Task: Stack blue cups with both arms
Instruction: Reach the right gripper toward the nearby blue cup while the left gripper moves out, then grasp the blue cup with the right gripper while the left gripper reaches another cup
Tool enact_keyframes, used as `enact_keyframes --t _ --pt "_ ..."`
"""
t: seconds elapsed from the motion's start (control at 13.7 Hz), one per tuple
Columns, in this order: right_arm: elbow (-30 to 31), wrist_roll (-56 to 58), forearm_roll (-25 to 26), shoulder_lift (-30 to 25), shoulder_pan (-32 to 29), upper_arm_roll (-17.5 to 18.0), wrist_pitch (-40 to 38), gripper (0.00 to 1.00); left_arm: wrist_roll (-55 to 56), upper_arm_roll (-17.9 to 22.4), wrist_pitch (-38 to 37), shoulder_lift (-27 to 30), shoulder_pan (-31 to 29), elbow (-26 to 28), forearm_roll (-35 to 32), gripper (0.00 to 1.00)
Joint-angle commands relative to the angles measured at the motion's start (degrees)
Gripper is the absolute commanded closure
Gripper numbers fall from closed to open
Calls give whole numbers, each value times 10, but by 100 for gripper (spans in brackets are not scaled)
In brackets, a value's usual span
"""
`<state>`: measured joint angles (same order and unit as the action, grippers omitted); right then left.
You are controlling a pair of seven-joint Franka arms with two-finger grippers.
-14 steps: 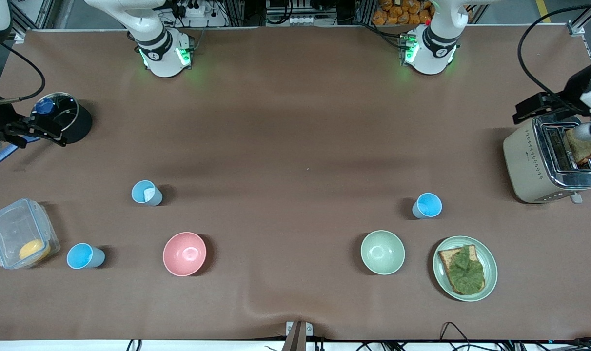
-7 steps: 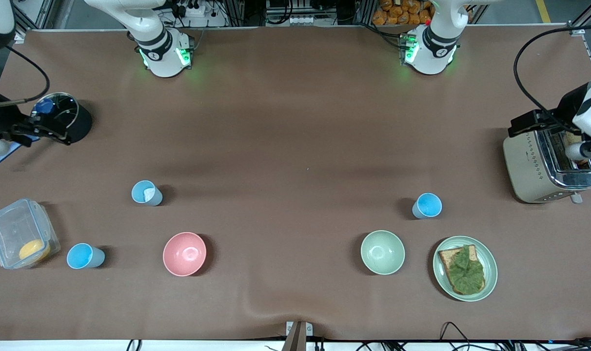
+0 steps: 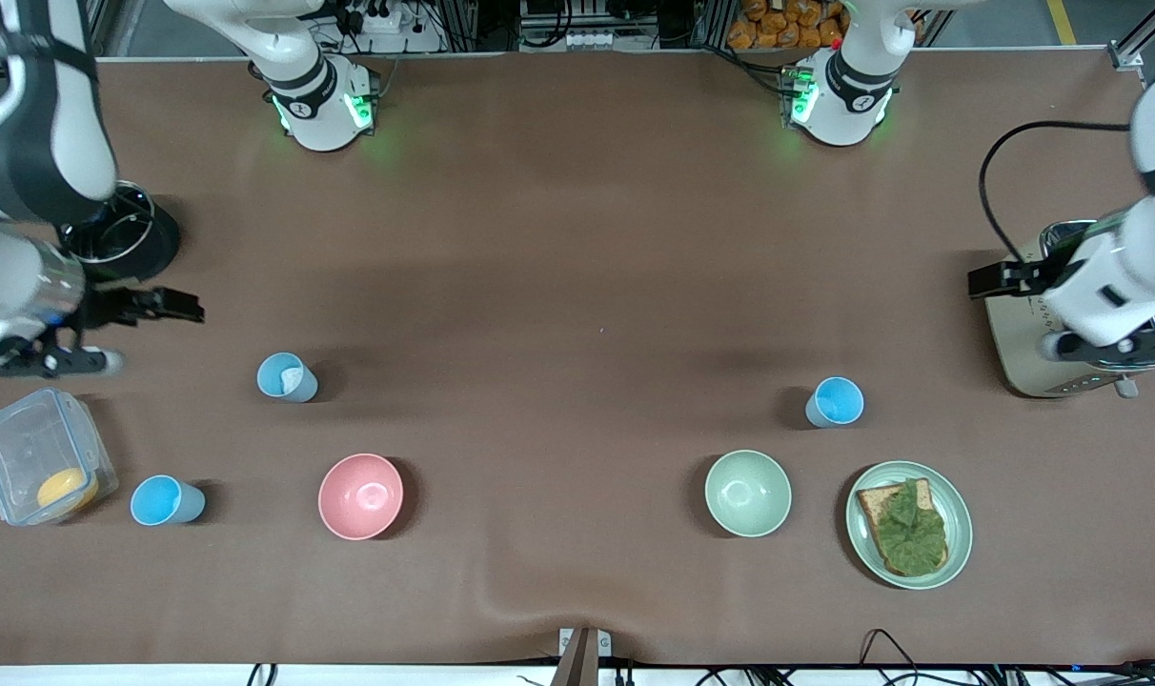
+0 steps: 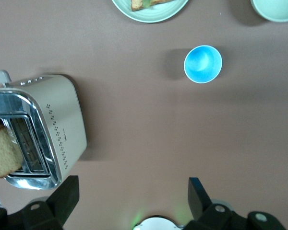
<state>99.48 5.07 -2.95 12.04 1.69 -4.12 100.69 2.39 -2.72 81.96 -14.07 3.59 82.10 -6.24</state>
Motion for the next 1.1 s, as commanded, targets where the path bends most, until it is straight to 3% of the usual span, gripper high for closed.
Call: enact_keyframes --t 0.0,0.15,0.44,0.73,0.95,1.02 --pt "71 -5 -7 4 8 -1 84 0 -17 -1 -9 -4 1 -12 6 0" --pt "135 2 -25 4 10 -1 169 0 -19 -1 -14 -5 -5 -2 32 0" --pt "218 4 -26 18 14 -1 299 0 -13 -1 -16 -38 7 10 13 0" --pt "230 3 -27 71 10 -1 390 0 -25 -1 -26 -94 -9 13 23 0" --pt "228 2 -28 102 9 -1 422 0 -22 0 23 -147 -11 22 25 0" --pt "226 2 -28 104 9 -1 422 11 -21 0 40 -143 -10 40 21 0"
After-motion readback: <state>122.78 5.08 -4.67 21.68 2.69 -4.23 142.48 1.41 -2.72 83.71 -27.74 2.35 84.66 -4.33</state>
